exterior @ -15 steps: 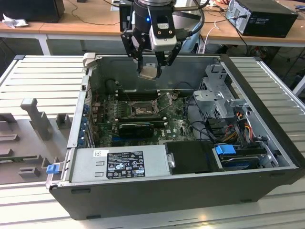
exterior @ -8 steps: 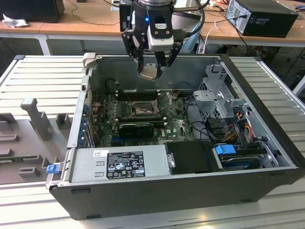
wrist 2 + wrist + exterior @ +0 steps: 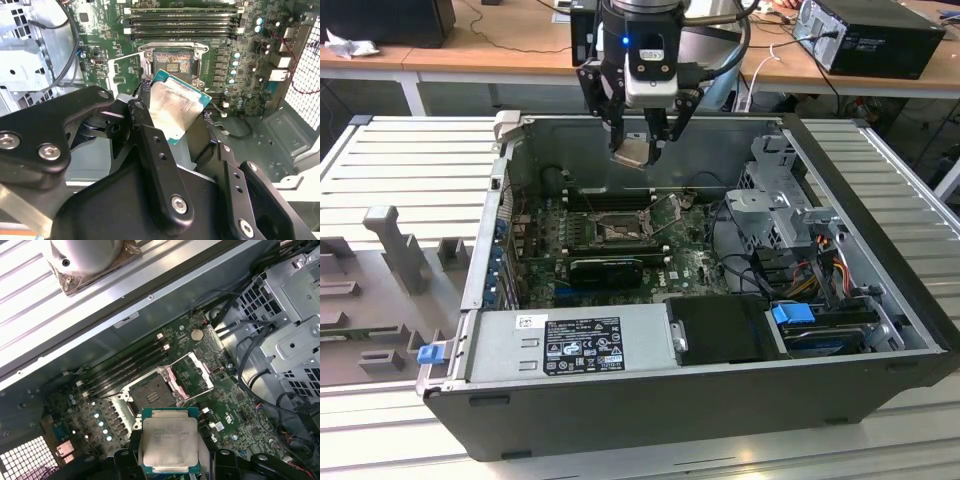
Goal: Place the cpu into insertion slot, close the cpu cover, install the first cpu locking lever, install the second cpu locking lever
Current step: 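Place the cpu into insertion slot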
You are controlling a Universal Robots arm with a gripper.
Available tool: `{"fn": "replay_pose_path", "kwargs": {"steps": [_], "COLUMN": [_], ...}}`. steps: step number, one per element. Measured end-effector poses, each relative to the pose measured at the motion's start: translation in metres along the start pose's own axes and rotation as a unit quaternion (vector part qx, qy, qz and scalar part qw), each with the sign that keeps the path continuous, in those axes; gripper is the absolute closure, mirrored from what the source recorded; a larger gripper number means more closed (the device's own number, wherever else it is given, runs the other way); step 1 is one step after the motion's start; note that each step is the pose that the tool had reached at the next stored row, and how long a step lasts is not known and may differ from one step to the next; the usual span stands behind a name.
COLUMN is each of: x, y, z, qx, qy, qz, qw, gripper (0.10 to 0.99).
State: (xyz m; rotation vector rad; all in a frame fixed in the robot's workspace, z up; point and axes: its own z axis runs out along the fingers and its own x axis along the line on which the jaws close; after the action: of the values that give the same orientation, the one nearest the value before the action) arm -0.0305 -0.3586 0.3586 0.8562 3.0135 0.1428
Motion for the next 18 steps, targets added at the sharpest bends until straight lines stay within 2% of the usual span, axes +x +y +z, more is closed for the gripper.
{"fn": "replay_pose_path", "kwargs": {"steps": [4, 8, 12, 14, 18], "x": [0.0, 0.0, 0.0, 0.0, 0.0], "y": [0.0, 0.0, 0.0, 0.0, 0.0], "z": [0.0002, 0.0002, 0.0003, 0.0003, 0.0004], "qx": [-0.0004, -0.001, -0.0015, -0.0019, -0.0024], "qy": [-0.0021, -0.0044, -0.007, -0.0089, -0.0109], "qz": [0.023, 0.049, 0.078, 0.099, 0.122], "qw": [0.9997, 0.9988, 0.9969, 0.995, 0.9925], "gripper": [0.557, 0.557, 0.557, 0.557, 0.557]}}
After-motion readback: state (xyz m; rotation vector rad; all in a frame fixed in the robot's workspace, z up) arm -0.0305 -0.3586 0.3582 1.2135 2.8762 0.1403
